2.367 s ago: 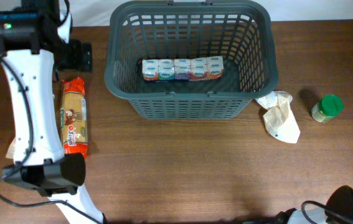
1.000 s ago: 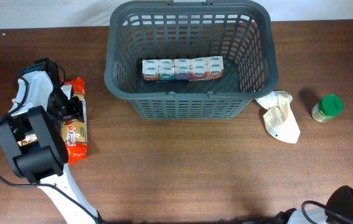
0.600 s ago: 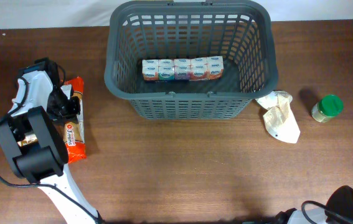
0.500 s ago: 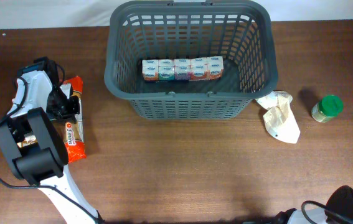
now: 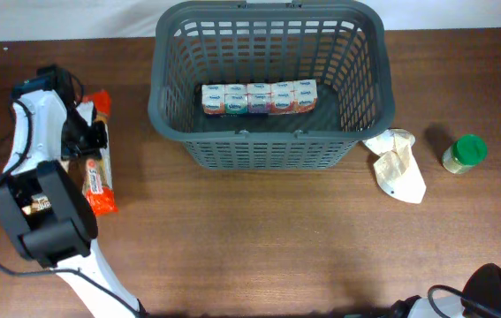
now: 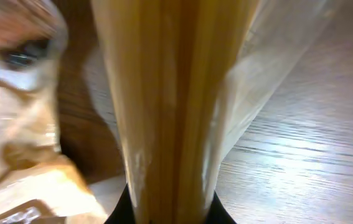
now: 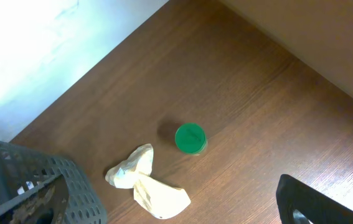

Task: Pack container
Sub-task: 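Grasp the red spaghetti package with the left gripper and lift, then place the spaghetti package into the basket and withdraw left gripper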

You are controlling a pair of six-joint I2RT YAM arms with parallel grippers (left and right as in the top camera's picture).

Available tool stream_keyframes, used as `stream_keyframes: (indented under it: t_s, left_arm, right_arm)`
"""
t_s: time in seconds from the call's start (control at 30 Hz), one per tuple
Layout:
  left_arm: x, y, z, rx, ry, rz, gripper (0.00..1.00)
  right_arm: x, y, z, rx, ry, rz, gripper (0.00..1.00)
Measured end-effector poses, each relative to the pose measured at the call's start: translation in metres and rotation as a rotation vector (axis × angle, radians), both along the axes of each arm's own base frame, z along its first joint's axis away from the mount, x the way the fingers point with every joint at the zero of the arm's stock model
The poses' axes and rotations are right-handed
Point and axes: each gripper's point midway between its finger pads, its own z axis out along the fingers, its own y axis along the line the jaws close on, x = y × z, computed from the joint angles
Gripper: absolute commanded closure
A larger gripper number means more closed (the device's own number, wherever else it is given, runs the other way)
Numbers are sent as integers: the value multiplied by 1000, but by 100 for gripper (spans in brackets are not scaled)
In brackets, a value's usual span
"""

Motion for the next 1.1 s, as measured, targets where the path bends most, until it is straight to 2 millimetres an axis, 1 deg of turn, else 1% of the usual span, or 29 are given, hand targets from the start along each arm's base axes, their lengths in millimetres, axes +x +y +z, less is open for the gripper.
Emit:
stream_keyframes:
  t_s: [0.07, 0.17, 0.27, 0.37, 0.4, 0.43, 0.5, 0.53, 0.57, 0.63, 0.7, 0.73, 0.77, 0.8, 0.83, 0.87, 0.9, 0.93, 1.0, 1.03, 1.1]
  left_arm:
    - [4, -1, 23, 16, -56, -6, 98]
    - [4, -4, 47, 31, -107, -13, 98]
    - [3, -10, 65, 41, -142, -25, 98]
    - [17, -24, 102, 71, -239, -97, 98]
    - [26, -32, 122, 87, -297, -138, 98]
    - [34, -43, 147, 106, -367, -189, 98]
    - [45, -65, 197, 147, -500, -293, 98]
    - [48, -74, 217, 165, -561, -333, 98]
    - [52, -90, 250, 193, -657, -403, 98]
    - [52, -112, 297, 236, -792, -503, 98]
    - [45, -138, 340, 291, -912, -637, 98]
    - [37, -161, 369, 332, -993, -751, 98]
    - [32, -176, 379, 353, -1025, -832, 98]
    - [27, -193, 386, 390, -1045, -939, 98]
    - [25, -208, 386, 410, -1045, -1028, 98]
    - [25, -230, 381, 431, -1034, -1153, 98]
    - [26, -245, 375, 432, -1026, -1229, 98]
    - [27, -269, 365, 433, -1012, -1344, 98]
    - [33, -307, 340, 420, -972, -1515, 98]
    - [37, -321, 328, 413, -953, -1577, 98]
    - [54, -356, 292, 403, -909, -1701, 98]
  right_arm:
    - [0, 0, 0, 0, 0, 0, 1]
    - [0, 0, 0, 0, 0, 1, 1]
    - [0, 0, 0, 0, 0, 0, 1]
    - [0, 0, 0, 0, 0, 0, 1]
    - [0, 0, 0, 0, 0, 0, 1]
    - [0, 0, 0, 0, 0, 0, 1]
    - [0, 0, 0, 0, 0, 0, 1]
    - [0, 0, 0, 0, 0, 0, 1]
    - [0, 0, 0, 0, 0, 0, 1]
    - [0, 0, 0, 0, 0, 1, 1]
    - [0, 0, 0, 0, 0, 0, 1]
    - [0, 0, 0, 0, 0, 0, 1]
    - [0, 0, 0, 0, 0, 0, 1]
    - [0, 0, 0, 0, 0, 0, 1]
    - [0, 0, 0, 0, 0, 0, 1]
    - [0, 0, 0, 0, 0, 1, 1]
    - [0, 0, 0, 0, 0, 0, 1]
    - [0, 0, 0, 0, 0, 0, 1]
    - [0, 0, 0, 0, 0, 0, 1]
    - [0, 0, 0, 0, 0, 0, 1]
    - [0, 0, 0, 0, 0, 0, 2]
